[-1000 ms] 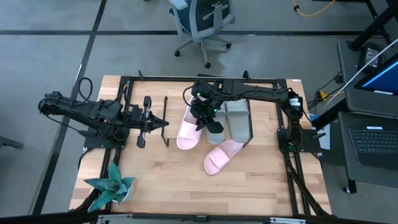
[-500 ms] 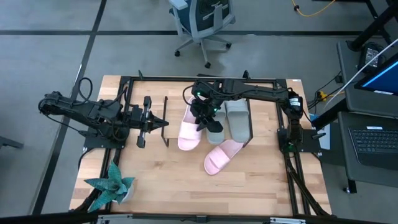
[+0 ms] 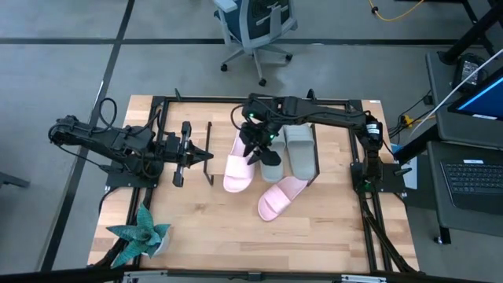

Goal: Pick and place slides into the shelf
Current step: Put the left pink slide on the shelf

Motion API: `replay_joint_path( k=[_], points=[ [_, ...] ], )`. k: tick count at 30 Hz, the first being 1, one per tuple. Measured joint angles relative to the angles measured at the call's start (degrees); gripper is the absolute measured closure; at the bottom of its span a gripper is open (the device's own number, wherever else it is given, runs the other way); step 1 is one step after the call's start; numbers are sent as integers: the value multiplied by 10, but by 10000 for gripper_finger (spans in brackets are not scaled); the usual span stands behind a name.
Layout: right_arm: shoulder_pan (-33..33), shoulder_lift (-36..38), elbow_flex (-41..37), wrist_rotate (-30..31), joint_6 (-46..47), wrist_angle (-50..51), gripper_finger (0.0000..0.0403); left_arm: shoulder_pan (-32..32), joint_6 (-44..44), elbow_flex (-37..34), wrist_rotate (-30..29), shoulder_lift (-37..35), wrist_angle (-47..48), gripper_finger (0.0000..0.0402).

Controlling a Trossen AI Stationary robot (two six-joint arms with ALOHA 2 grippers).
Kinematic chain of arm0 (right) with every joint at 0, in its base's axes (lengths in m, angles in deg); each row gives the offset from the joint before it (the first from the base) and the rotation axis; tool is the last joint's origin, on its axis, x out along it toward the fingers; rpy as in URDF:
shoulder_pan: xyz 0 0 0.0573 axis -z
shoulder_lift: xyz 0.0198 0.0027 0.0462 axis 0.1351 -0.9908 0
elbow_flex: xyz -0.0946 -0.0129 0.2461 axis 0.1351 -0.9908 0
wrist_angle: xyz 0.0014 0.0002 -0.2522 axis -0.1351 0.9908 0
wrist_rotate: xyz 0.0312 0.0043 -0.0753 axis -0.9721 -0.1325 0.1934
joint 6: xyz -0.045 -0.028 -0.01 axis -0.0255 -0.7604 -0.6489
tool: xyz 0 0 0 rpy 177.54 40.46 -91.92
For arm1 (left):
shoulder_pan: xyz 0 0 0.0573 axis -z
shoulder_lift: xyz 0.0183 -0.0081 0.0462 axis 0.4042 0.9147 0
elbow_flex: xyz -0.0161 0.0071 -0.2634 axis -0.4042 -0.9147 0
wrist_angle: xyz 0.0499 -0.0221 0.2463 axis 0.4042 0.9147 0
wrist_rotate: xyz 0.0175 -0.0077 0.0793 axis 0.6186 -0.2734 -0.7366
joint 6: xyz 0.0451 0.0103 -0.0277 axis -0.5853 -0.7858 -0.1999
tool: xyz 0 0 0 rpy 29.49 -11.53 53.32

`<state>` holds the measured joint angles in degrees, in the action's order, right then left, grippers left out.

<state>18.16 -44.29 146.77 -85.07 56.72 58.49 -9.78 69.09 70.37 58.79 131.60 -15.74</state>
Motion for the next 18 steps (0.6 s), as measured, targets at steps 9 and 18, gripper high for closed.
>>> replay_joint_path(
  k=[9, 18],
  points=[
    [0, 0, 134, 7, 1, 33, 231, 0, 0, 0, 0, 0, 0, 401],
    [0, 1, 226, 30, 70, 32, 231, 0, -5, 0, 0, 0, 0, 401]
  ],
)
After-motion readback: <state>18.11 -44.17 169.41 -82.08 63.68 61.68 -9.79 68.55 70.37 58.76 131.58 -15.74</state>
